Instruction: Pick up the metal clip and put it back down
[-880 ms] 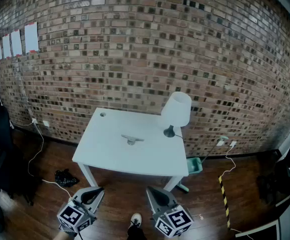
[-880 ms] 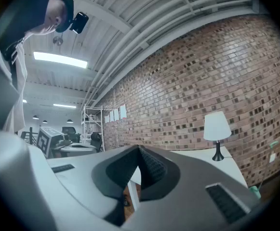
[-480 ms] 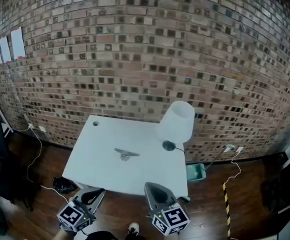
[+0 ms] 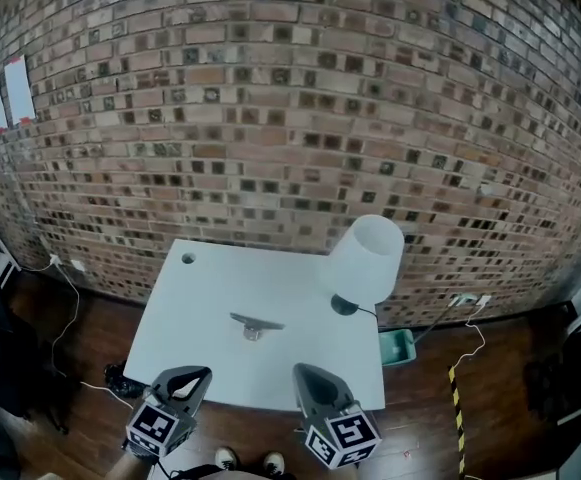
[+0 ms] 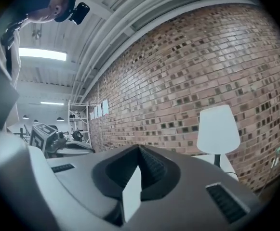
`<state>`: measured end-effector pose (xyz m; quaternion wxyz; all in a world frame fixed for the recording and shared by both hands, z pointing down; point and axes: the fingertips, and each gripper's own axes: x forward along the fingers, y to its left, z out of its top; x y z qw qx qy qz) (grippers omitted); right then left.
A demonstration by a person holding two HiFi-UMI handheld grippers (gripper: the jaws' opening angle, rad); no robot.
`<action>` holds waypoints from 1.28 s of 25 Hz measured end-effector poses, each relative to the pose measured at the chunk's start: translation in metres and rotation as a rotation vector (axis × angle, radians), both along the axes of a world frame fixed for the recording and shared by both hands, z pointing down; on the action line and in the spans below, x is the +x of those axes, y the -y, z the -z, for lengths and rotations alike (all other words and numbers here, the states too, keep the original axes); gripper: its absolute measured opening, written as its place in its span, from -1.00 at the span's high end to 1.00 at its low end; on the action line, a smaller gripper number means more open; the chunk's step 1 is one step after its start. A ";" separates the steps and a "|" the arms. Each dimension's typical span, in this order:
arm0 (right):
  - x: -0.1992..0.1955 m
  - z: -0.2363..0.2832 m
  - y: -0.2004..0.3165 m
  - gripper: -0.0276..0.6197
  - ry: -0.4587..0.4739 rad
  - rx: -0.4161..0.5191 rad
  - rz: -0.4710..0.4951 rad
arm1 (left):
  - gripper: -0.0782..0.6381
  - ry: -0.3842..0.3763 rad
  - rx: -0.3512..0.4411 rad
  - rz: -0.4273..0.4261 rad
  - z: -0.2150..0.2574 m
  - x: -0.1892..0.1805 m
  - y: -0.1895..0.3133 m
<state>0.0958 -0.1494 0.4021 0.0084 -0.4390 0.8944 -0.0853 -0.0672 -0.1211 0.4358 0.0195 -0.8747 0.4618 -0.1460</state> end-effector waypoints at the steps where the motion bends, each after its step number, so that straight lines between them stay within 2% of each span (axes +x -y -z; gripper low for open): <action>1: -0.003 -0.001 0.002 0.93 0.000 -0.004 -0.011 | 0.72 0.052 0.010 -0.009 -0.010 -0.005 0.008; 6: -0.025 -0.007 0.005 0.92 -0.010 -0.009 -0.020 | 0.58 0.273 -0.004 -0.076 -0.060 -0.012 0.057; 8: -0.033 -0.010 0.005 0.92 -0.022 -0.011 -0.025 | 0.50 0.426 0.000 -0.109 -0.087 -0.011 0.076; 11: -0.038 -0.015 0.011 0.93 -0.020 -0.018 -0.040 | 0.43 0.686 0.069 -0.167 -0.118 -0.002 0.109; 16: -0.033 -0.027 0.042 0.93 -0.005 -0.049 -0.039 | 0.43 0.972 0.178 -0.238 -0.164 0.021 0.160; 18: -0.031 -0.035 0.055 0.93 -0.010 -0.067 -0.023 | 0.36 1.072 0.190 -0.273 -0.190 0.030 0.170; 22: -0.027 -0.049 0.085 0.93 -0.021 -0.083 0.020 | 0.31 1.124 0.150 -0.343 -0.224 0.048 0.179; 25: -0.021 -0.061 0.107 0.93 -0.026 -0.103 0.048 | 0.31 1.140 0.124 -0.344 -0.243 0.051 0.190; 28: -0.018 -0.073 0.122 0.93 -0.027 -0.125 0.068 | 0.31 1.150 0.143 -0.328 -0.255 0.051 0.202; 32: -0.018 -0.082 0.139 0.92 -0.030 -0.143 0.083 | 0.31 1.148 0.110 -0.363 -0.270 0.054 0.208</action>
